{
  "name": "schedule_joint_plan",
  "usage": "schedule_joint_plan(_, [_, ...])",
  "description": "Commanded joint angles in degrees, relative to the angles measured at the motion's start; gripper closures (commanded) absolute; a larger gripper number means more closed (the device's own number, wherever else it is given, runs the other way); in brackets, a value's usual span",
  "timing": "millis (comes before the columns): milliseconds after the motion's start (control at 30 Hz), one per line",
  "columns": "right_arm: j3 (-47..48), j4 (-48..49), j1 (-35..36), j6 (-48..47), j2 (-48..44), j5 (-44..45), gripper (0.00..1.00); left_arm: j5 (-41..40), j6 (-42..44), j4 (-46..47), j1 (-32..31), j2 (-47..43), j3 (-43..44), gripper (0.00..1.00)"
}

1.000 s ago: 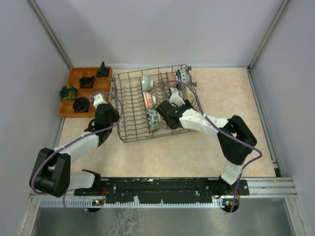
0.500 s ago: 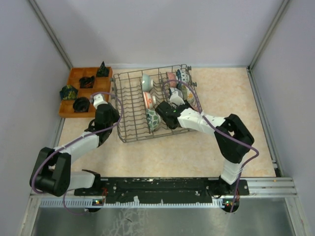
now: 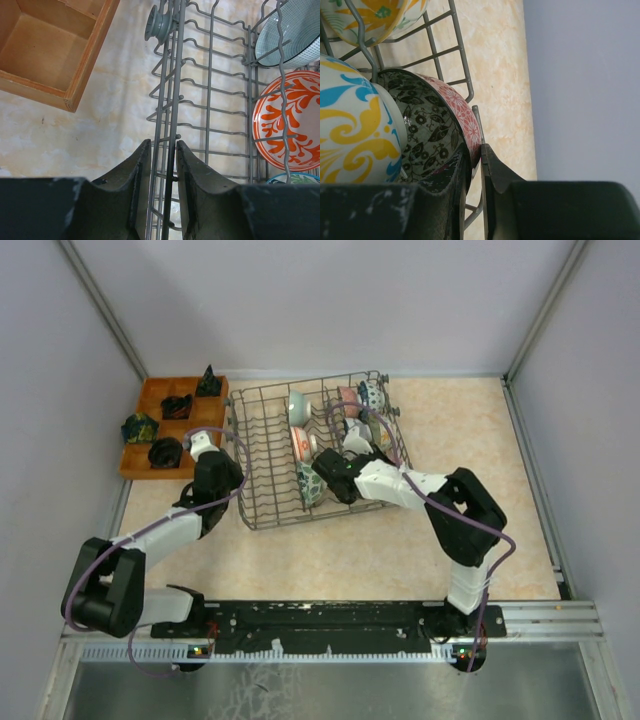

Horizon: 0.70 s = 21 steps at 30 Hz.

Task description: Unload the bowls from the dish rack

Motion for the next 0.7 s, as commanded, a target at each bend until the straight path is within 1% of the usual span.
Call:
schedule_joint_plan(0, [2.88, -2.23, 0.43, 3.21, 0.46, 3.17, 0.92, -2.07, 0.05, -0.48, 0.16, 0.89, -1.01, 0.67])
schedule_joint_plan(267, [4.25, -5.84, 1.05, 7.06, 0.28, 6.47, 0.99, -2.08, -0.11, -0.38, 0.2, 1.12, -0.97, 0.68])
schedule_joint_plan(500, [5.31, -7.36, 1.73, 8.39, -0.55, 8.0, 1.0, -1.99, -0.06, -0.21, 0.16, 1.52, -0.9, 0.68])
schedule_joint_plan(667, [7.01, -10.24, 2.23, 10.5, -0.87, 10.12, 1.0, -1.83, -0.09, -0.07, 0.18, 1.88, -0.56, 0.68])
